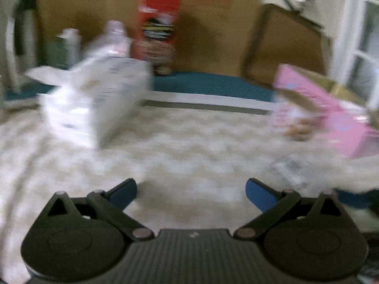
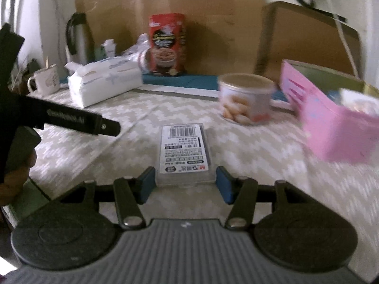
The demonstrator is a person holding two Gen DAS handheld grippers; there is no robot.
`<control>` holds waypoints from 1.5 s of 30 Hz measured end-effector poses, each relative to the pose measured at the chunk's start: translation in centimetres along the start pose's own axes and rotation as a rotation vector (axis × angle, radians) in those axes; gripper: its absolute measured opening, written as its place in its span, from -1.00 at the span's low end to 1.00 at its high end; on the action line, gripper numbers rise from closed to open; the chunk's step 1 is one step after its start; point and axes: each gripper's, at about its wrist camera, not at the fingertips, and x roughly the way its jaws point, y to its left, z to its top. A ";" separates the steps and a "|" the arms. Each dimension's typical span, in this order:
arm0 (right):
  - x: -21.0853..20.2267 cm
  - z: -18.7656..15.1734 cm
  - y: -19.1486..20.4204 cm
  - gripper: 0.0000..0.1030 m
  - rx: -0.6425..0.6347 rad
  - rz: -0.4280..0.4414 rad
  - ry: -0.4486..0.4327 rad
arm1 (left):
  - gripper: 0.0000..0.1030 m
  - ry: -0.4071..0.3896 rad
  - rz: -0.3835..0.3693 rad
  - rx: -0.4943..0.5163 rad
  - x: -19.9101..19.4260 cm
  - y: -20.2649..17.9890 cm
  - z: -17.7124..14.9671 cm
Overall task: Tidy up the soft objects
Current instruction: 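Close the right gripper on the barcode packet and lift it, then carry the barcode packet into the pink tin and open the right gripper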
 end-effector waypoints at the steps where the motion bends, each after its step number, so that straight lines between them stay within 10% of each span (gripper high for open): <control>1: -0.5 -0.4 -0.5 0.13 0.019 -0.007 -0.005 | 0.84 0.018 -0.049 0.009 0.0 -1.2 0.2; 9: -3.4 -2.9 -2.8 0.14 0.113 -0.039 -0.064 | 0.36 0.207 -0.280 0.126 1.6 -9.9 0.7; 16: -3.7 -3.4 -3.7 0.12 0.152 -0.010 -0.105 | -0.12 0.166 -0.307 0.147 0.9 -12.1 1.4; 28: -7.5 2.6 -12.9 0.13 0.192 -0.183 -0.365 | -0.09 0.028 -0.421 0.326 3.8 -24.5 11.5; 36: -1.0 5.7 -20.9 0.16 0.233 -0.281 -0.189 | 0.31 0.050 -0.213 0.274 12.6 -27.3 14.0; 39: 1.5 6.8 -20.4 0.16 0.136 -0.408 -0.139 | 0.46 0.046 -0.176 0.253 11.8 -26.5 14.3; 45: -2.8 4.9 -19.3 0.26 0.238 -0.322 -0.261 | 0.78 -0.092 -0.070 0.304 6.7 -25.2 12.6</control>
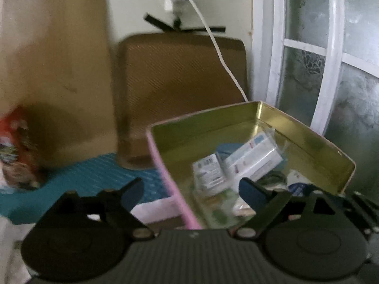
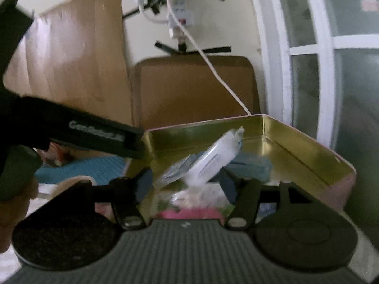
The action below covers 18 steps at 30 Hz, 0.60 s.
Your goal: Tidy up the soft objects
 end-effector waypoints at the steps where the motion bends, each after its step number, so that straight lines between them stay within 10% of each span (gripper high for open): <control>1: -1.1 -0.3 0.0 0.26 0.020 0.008 -0.011 | 0.82 -0.012 0.009 0.003 -1.2 0.2 -0.7; 10: -10.8 -2.8 2.5 0.50 0.138 0.000 -0.128 | 0.99 -0.108 0.047 0.023 -10.3 2.2 -6.0; 18: -15.1 -3.7 4.6 0.79 0.252 -0.008 -0.115 | 0.99 -0.018 0.034 -0.062 -14.9 5.3 -10.3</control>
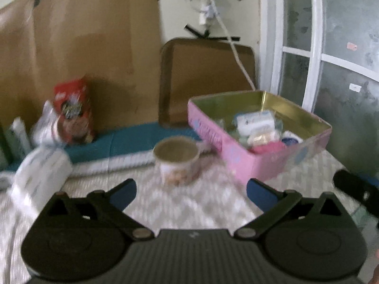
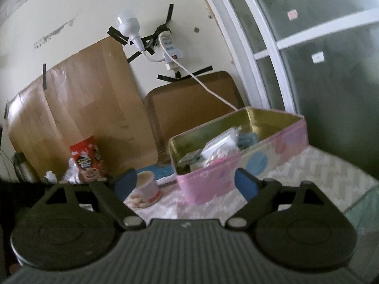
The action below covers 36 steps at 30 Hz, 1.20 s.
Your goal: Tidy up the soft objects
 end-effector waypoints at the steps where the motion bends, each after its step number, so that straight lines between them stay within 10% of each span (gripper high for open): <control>1: -0.3 -0.1 0.2 0.79 0.017 0.002 0.005 | 0.99 0.001 0.001 -0.006 -0.4 0.3 -0.6; 36: -5.2 -1.6 4.3 0.83 0.061 0.056 0.020 | 0.99 -0.082 0.076 0.044 -7.2 0.2 -5.7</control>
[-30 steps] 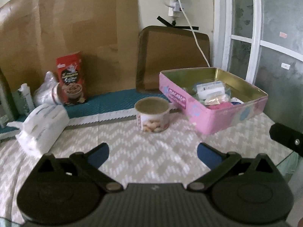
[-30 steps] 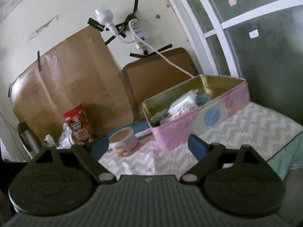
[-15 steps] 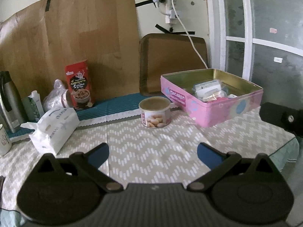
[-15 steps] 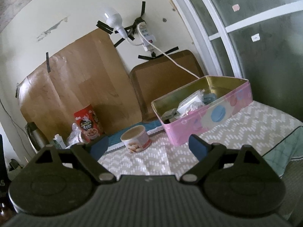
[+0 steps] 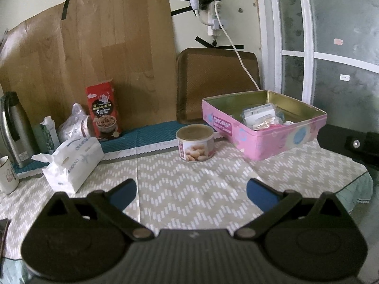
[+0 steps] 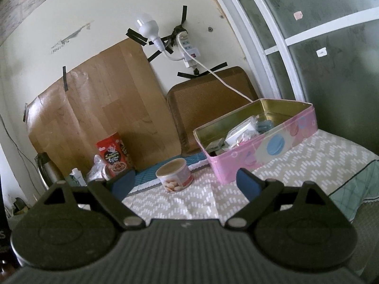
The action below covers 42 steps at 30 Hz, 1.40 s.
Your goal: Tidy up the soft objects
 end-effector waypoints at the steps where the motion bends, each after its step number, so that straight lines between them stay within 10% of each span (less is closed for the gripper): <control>1: 0.0 0.0 0.0 0.83 0.000 0.001 0.000 | 0.99 0.001 0.000 0.001 0.0 -0.1 0.0; 42: -0.8 -0.3 -0.4 0.84 0.025 -0.015 -0.006 | 0.99 0.048 -0.034 0.026 -0.3 -0.9 -0.2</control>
